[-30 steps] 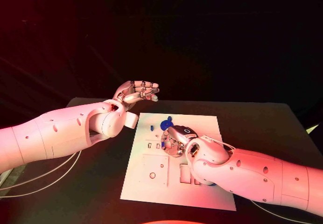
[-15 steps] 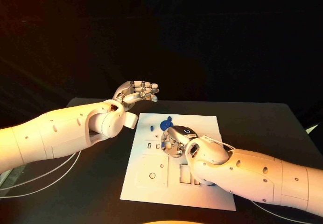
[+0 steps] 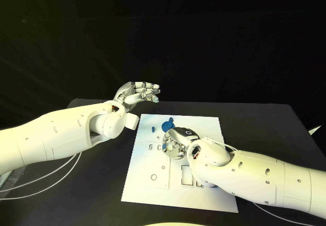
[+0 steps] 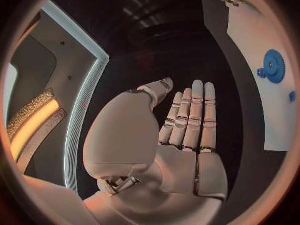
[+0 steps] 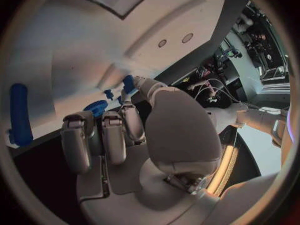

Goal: Assemble the parts on the task board

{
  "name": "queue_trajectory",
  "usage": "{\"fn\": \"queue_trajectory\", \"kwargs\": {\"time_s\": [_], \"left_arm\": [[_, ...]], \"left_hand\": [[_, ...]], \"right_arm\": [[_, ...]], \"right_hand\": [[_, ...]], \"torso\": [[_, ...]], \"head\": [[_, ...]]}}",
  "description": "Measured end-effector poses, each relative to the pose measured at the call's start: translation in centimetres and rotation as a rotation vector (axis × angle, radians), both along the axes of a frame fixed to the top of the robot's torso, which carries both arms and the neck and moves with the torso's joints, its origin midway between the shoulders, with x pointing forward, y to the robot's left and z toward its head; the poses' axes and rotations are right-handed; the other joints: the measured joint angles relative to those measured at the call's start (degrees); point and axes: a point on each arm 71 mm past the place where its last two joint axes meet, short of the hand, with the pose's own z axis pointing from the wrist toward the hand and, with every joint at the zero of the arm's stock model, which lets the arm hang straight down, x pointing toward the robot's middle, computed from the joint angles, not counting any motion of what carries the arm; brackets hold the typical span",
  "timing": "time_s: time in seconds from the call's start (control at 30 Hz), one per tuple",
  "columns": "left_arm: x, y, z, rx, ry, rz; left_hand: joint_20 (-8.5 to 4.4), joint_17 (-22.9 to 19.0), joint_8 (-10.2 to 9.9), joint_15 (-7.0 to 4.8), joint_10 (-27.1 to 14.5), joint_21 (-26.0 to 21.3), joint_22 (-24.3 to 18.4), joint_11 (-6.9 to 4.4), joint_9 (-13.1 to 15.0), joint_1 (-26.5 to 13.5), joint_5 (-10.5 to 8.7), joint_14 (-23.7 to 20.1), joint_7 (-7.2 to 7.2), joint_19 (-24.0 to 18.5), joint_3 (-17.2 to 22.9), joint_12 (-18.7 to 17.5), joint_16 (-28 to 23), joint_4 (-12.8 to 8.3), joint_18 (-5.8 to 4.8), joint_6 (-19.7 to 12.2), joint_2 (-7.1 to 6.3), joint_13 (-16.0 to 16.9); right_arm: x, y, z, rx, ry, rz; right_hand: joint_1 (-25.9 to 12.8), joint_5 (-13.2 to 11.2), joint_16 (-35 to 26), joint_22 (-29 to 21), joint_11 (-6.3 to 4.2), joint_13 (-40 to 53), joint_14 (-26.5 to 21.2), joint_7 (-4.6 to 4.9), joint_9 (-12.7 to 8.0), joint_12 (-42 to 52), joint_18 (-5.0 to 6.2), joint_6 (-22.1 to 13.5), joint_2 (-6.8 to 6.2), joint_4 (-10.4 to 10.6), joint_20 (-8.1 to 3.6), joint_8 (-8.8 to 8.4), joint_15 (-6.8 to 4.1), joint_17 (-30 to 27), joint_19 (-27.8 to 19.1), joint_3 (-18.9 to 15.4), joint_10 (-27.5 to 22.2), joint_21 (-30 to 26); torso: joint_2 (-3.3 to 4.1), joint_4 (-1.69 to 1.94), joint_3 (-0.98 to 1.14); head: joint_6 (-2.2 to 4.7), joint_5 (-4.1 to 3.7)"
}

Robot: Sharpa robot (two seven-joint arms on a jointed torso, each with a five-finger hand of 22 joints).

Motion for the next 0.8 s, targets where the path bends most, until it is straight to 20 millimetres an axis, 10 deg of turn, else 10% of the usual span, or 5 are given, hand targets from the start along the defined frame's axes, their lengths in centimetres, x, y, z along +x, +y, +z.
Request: {"fn": "queue_trajectory", "kwargs": {"time_s": [0.5,0.8], "left_arm": [[0.00,0.05,-0.02,0.001,0.001,0.000],[0.02,0.09,-0.04,0.002,0.002,0.000]], "left_hand": [[0.00,0.0,0.0,0.00,0.0,0.0,0.0,0.00,0.0,0.0,0.00,0.0,0.00,0.0,0.0,0.0,0.0,0.0,0.00,0.0,0.00,0.0],[0.00,0.0,0.0,0.00,0.0,0.0,0.0,0.00,0.0,0.0,0.00,0.0,0.00,0.0,0.0,0.0,0.0,0.0,0.00,0.0,0.00,0.0]], "right_arm": [[-0.10,0.06,-0.11,-0.008,0.008,0.007],[-0.20,0.13,-0.04,-0.001,0.006,0.012]], "right_hand": [[-1.0,-1.1,0.0,0.0,1.51,0.0,0.1,1.44,-1.5,-1.8,0.00,-3.7,-0.98,0.0,0.47,-2.18,1.35,0.0,0.0,0.0,-2.2,0.0],[-2.3,-7.6,0.0,0.0,2.20,-1.5,0.1,2.19,-3.3,-3.0,0.00,-5.9,-2.27,1.0,1.47,-3.56,1.76,0.0,0.0,-2.0,-3.9,0.0]], "torso": [[0.01,-0.01,0.03],[0.01,-0.01,0.04]], "head": [[0.02,-0.11],[0.09,-0.20]]}}
